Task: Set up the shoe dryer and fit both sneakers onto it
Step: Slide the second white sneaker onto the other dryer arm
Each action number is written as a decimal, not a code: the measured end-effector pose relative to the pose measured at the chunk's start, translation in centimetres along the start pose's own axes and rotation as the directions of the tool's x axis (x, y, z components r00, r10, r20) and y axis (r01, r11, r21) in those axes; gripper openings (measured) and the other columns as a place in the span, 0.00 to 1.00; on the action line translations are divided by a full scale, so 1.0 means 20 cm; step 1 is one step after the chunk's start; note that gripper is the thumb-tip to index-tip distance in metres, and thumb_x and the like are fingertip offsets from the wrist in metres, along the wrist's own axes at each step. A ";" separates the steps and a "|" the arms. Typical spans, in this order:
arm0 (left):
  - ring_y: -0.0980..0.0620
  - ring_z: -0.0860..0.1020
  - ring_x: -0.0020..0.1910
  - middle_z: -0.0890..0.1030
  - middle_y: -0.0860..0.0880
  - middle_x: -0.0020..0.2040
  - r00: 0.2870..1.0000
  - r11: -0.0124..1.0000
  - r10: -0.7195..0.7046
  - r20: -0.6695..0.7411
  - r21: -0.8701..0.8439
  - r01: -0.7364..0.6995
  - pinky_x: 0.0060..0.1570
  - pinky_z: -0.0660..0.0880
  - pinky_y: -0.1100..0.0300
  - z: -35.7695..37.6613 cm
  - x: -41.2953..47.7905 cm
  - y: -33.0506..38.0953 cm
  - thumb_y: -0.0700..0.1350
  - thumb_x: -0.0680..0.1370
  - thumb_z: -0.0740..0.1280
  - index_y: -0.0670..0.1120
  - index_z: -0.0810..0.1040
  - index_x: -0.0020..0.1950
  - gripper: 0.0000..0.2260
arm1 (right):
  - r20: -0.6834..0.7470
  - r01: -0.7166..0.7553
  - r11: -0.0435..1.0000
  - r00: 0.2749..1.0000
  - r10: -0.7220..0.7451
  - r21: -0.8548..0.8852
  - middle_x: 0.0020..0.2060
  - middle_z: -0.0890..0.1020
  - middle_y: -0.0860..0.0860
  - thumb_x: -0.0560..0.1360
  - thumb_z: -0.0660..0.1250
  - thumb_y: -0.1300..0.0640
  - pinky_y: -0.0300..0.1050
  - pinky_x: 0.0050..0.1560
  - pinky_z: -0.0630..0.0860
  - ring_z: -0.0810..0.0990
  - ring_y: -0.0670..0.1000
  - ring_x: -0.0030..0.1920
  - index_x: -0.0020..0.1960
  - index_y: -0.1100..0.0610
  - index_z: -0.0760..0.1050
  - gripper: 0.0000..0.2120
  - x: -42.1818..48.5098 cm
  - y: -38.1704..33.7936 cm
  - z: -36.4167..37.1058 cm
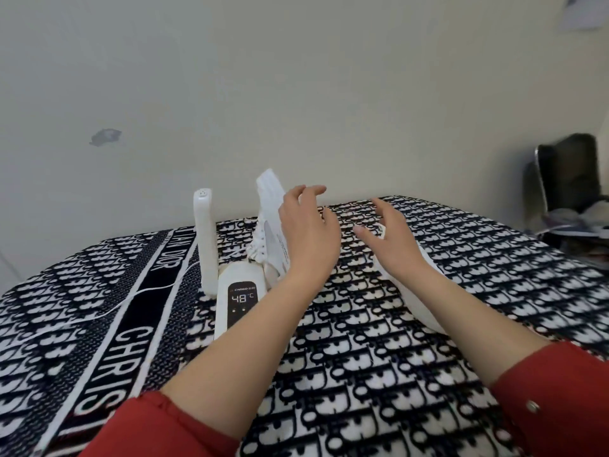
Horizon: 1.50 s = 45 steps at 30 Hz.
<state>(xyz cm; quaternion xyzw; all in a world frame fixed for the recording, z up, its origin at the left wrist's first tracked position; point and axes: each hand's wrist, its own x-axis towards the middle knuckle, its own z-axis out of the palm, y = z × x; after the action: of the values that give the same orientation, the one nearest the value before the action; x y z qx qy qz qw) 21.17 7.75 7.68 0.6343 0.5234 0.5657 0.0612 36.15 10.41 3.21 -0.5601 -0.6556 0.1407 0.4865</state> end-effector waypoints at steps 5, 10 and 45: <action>0.47 0.69 0.64 0.72 0.45 0.63 0.985 0.999 -0.030 0.168 -0.005 0.032 0.65 0.64 0.56 0.20 -0.08 0.01 0.39 0.76 0.63 0.47 0.75 0.63 0.16 | -0.023 -0.178 0.972 0.984 0.177 -0.151 0.72 0.67 0.57 0.69 0.75 0.47 0.42 0.60 0.62 0.67 0.55 0.70 0.76 0.54 0.60 0.41 -0.09 0.17 -0.15; 0.49 0.73 0.63 0.75 0.45 0.65 0.886 0.987 -0.139 0.443 -0.006 0.158 0.61 0.67 0.58 0.39 -0.14 -0.02 0.43 0.77 0.64 0.45 0.74 0.66 0.16 | -0.027 -0.354 0.874 0.930 0.366 -0.333 0.67 0.71 0.60 0.62 0.79 0.43 0.49 0.55 0.69 0.72 0.59 0.64 0.71 0.57 0.64 0.44 -0.18 0.32 -0.24; 0.49 0.77 0.37 0.78 0.52 0.36 0.783 0.904 -0.250 0.570 -0.151 0.399 0.43 0.75 0.54 0.58 -0.07 -0.02 0.46 0.77 0.66 0.45 0.76 0.40 0.07 | -0.039 -0.123 0.647 0.989 0.143 -0.753 0.66 0.71 0.54 0.63 0.75 0.47 0.56 0.63 0.68 0.70 0.58 0.65 0.73 0.46 0.59 0.43 -0.24 0.36 -0.34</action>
<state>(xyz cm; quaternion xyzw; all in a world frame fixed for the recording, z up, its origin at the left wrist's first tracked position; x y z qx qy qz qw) 30.38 12.82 2.41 0.6523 0.5072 0.4099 0.3863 45.37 6.17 -0.94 -0.7559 -0.6178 -0.1014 0.1916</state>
